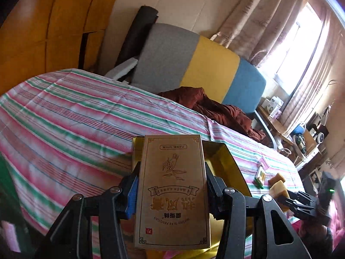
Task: Organize objects
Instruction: 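Carry the white box to the tray while the right tool grasps a yellow sponge, then release the white box in the tray while the right tool drops the sponge there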
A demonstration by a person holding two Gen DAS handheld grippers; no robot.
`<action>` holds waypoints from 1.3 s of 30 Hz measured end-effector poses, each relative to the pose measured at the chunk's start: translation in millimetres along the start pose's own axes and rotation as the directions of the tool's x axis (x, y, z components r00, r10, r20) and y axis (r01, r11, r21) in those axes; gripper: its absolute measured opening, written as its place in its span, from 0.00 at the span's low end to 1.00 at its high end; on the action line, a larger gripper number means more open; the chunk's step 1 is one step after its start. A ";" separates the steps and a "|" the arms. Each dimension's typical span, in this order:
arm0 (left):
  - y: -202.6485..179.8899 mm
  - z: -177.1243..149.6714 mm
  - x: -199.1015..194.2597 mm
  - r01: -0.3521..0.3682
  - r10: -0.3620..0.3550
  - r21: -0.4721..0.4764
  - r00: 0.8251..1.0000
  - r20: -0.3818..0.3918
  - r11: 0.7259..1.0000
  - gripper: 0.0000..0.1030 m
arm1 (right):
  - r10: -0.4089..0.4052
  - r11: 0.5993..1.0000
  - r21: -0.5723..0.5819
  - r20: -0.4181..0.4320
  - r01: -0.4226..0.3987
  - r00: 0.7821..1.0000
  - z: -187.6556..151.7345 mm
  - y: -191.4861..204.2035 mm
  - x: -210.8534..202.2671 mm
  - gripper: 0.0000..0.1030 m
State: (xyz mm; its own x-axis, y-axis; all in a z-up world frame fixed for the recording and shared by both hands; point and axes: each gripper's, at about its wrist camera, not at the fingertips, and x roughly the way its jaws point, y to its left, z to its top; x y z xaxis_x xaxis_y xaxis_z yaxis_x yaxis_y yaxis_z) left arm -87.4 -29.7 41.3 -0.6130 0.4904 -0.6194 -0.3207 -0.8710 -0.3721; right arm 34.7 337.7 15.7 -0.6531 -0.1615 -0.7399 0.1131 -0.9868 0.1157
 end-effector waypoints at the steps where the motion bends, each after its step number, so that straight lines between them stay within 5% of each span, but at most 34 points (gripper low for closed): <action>1: -2.4 1.0 4.5 0.008 -0.008 0.002 1.000 -0.007 1.000 0.50 | 0.022 1.000 -0.010 0.010 -0.022 1.000 3.8 10.6 -1.8 0.43; 6: -13.7 12.8 31.5 0.008 -0.008 0.019 1.000 -0.030 1.000 0.50 | 0.117 0.992 -0.043 0.003 -0.116 0.993 18.2 66.6 13.7 0.43; 13: -32.1 35.3 80.6 -0.064 0.073 0.166 0.996 -0.047 0.984 0.50 | 0.211 0.977 -0.003 -0.144 -0.213 0.967 13.1 117.6 83.3 0.43; 16: -32.2 43.2 101.0 -0.069 0.081 0.203 0.995 -0.051 0.977 0.59 | 0.241 0.969 -0.004 -0.199 -0.246 0.950 6.9 137.9 103.9 0.43; 18: -23.7 46.7 107.8 -0.088 0.099 0.160 0.993 -0.062 0.983 0.68 | 0.250 0.966 -0.014 -0.223 -0.259 0.942 2.4 150.4 113.8 0.44; 29: 21.0 -6.7 59.3 -0.140 0.141 0.022 0.989 -0.038 0.990 0.70 | 0.381 0.918 0.006 -0.282 -0.396 0.881 -19.0 165.5 128.3 0.52; 34: 30.6 -35.0 43.8 -0.147 0.145 -0.033 0.988 -0.048 0.989 0.71 | 0.362 0.930 0.047 -0.267 -0.363 0.893 -20.3 152.2 122.5 0.71; 39: 21.8 -53.0 31.7 -0.129 0.127 -0.060 0.991 -0.031 0.990 0.77 | 0.341 0.940 0.065 -0.214 -0.335 0.915 -18.6 137.3 106.7 0.77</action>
State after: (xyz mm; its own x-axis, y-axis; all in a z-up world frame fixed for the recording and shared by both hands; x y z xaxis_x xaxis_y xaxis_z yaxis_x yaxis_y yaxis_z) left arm -75.6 -31.5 -23.1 -0.6259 0.3763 -0.6831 -0.1953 -0.9236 -0.3298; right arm -5.5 185.1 -59.6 -0.3991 -0.4829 -0.7794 0.2765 -0.8739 0.3999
